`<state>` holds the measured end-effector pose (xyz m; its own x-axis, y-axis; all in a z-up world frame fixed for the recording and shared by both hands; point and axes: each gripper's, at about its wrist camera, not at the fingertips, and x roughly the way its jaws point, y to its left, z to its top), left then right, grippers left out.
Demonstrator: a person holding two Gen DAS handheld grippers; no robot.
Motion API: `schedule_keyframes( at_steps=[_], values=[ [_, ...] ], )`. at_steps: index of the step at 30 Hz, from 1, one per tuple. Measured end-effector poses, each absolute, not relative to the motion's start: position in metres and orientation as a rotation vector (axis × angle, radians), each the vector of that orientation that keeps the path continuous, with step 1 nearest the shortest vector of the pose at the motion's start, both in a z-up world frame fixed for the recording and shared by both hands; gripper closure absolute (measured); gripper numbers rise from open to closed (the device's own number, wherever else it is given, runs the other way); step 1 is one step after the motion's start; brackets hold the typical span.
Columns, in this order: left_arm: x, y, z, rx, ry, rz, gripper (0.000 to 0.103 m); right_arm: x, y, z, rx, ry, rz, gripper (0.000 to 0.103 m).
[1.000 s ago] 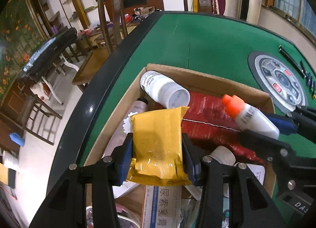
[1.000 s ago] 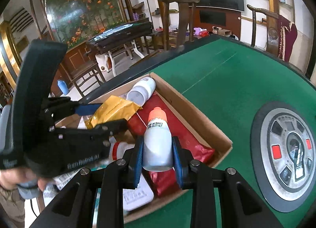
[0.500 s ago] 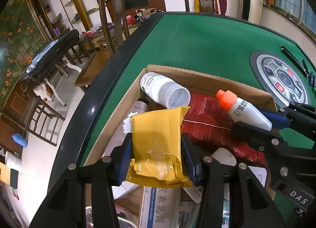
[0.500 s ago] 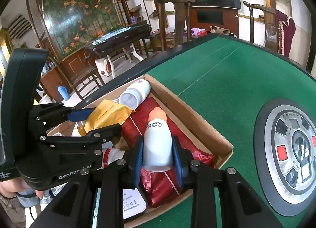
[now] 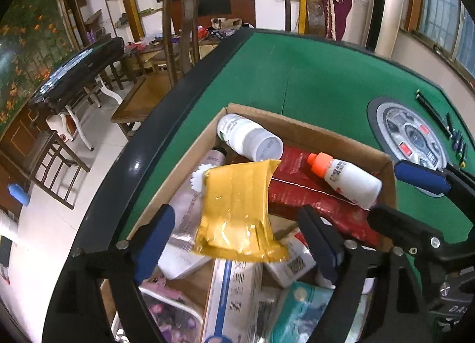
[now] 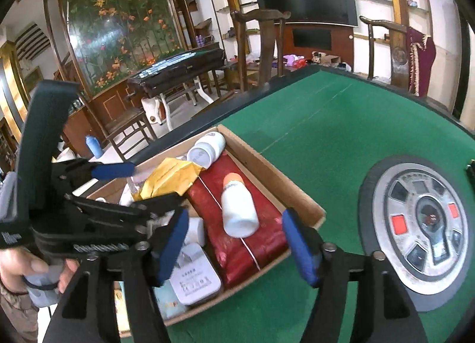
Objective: Organize objects
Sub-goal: 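Open both tools to release the packet and bottle, then withdraw from the box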
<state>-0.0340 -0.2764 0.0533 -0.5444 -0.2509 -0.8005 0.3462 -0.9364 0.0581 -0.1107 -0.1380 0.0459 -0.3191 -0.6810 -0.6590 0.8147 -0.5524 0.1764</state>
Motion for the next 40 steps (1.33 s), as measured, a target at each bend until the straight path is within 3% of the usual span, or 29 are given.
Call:
schedule_keyframes(
  at_steps=[4, 8, 16, 24, 36, 40],
  values=[
    [-0.016, -0.271, 0.067, 1.217, 0.164, -2.500, 0.013, -0.099, -0.122, 0.047, 0.878, 0.227, -1.995, 0.010],
    [0.006, -0.258, 0.076, 1.174, 0.147, -2.516, 0.008, -0.083, -0.105, 0.054, 0.859, 0.216, -1.996, 0.000],
    [0.059, -0.237, 0.075, 1.108, 0.165, -2.503, 0.000, -0.042, -0.080, 0.051, 0.879, 0.255, -2.001, 0.000],
    [0.103, -0.210, 0.079, 0.918, -0.009, -2.401, 0.000, -0.013, -0.065, 0.045, 0.864, 0.235, -1.986, 0.000],
    [0.118, -0.220, 0.072, 0.970, 0.175, -2.419, 0.000, -0.005, -0.062, 0.041, 0.893, 0.175, -1.990, 0.000],
    [0.123, -0.216, 0.066, 0.984, 0.158, -2.417, 0.000, 0.001, -0.059, 0.037, 0.906, 0.158, -1.993, 0.000]
  ],
)
